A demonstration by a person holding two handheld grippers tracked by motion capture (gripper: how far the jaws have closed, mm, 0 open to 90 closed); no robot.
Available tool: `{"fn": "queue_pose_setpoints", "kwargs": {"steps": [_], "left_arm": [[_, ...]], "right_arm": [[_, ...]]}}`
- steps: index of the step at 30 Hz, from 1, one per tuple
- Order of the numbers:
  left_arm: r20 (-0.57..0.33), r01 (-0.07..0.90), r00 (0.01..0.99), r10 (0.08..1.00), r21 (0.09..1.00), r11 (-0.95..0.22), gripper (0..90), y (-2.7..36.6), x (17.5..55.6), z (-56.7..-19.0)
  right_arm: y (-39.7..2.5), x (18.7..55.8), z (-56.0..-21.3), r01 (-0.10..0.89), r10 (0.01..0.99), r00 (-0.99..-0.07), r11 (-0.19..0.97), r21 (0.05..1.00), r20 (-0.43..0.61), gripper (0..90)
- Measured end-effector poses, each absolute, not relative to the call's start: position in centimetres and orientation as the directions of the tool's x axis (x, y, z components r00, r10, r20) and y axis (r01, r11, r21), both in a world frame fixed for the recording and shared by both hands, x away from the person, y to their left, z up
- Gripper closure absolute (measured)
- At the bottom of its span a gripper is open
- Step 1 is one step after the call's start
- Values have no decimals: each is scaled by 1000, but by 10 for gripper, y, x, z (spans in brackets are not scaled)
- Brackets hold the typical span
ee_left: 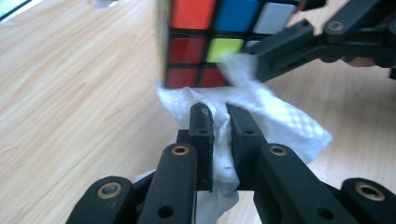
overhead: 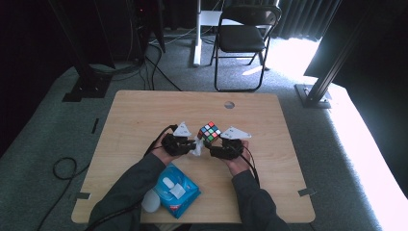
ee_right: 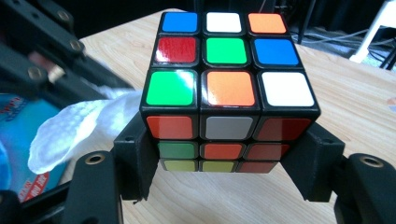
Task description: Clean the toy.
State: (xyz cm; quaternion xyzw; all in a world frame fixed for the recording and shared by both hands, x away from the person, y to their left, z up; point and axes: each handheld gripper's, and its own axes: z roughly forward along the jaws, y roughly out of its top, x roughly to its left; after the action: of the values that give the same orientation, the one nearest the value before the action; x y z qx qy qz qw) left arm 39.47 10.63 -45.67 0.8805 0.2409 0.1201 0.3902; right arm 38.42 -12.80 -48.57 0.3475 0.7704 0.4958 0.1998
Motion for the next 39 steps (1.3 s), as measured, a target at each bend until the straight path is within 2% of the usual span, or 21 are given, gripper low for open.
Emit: {"fn": "queue_pose_setpoints", "kwargs": {"steps": [9, 26, 39], "left_arm": [[8, 380, 814, 580, 749, -543, 820, 124, 401, -459], [9, 389, 800, 600, 753, -530, 819, 126, 402, -458], [8, 393, 798, 603, 751, -530, 819, 127, 402, -460]], "right_arm": [[-124, 387, -494, 370, 752, -659, 290, 882, 29, 342], [-114, 396, -520, 477, 793, -608, 325, 817, 39, 342], [-103, 397, -536, 498, 801, -598, 371, 784, 1, 341]]}}
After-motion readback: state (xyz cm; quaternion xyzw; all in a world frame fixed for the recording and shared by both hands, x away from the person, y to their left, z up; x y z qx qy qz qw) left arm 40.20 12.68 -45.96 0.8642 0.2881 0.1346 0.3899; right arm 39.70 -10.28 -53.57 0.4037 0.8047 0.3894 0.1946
